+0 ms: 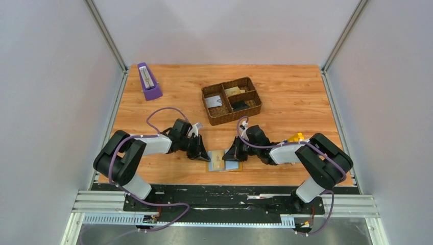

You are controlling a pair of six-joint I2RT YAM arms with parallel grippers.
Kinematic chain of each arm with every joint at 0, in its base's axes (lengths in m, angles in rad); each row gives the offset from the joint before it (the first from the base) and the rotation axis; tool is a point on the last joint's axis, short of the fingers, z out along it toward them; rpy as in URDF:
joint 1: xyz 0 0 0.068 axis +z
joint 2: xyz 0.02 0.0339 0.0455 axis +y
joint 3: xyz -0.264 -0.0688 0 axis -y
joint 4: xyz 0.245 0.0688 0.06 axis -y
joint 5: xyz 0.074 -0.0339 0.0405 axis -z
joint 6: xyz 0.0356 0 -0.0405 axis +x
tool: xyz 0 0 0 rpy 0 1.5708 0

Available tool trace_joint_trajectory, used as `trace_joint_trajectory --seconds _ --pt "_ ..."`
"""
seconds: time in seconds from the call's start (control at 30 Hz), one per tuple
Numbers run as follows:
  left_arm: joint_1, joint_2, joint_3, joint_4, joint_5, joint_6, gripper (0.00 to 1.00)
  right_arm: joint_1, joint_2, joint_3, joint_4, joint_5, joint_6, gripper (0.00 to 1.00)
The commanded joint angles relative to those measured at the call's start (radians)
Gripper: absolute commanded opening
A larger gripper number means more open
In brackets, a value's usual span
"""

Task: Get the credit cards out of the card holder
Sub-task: Remove the credit card from the card holder.

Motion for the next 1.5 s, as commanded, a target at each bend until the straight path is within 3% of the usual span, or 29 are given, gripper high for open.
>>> trace_joint_trajectory --seconds 0.0,0.27,0.47,0.93,1.23,1.47 --pt "-0.005 0.056 -0.021 -0.12 -0.179 0.057 0.15 -0.034 -0.056 -0.026 0.03 -0.018 -0.023 0.0" --pt "-0.004 0.076 -0.014 -0.123 -0.174 0.058 0.15 -0.048 -0.05 -0.008 -0.009 -0.061 -0.045 0.0" --pt "-0.005 0.064 -0.016 -0.129 -0.173 0.06 0.15 -0.079 -0.163 0.006 -0.185 0.02 -0.091 0.0" --pt "-0.005 0.032 0.004 -0.139 -0.144 0.058 0.18 -0.133 -0.329 0.021 -0.328 0.015 -0.104 0.0" --pt "-0.007 -0.207 0.066 -0.155 -0.02 -0.036 0.45 -0.133 -0.485 0.028 -0.364 0.08 -0.007 0.0" --pt "-0.01 -0.349 0.055 -0.023 0.087 -0.144 0.64 -0.119 -0.599 -0.051 -0.168 0.089 0.154 0.0"
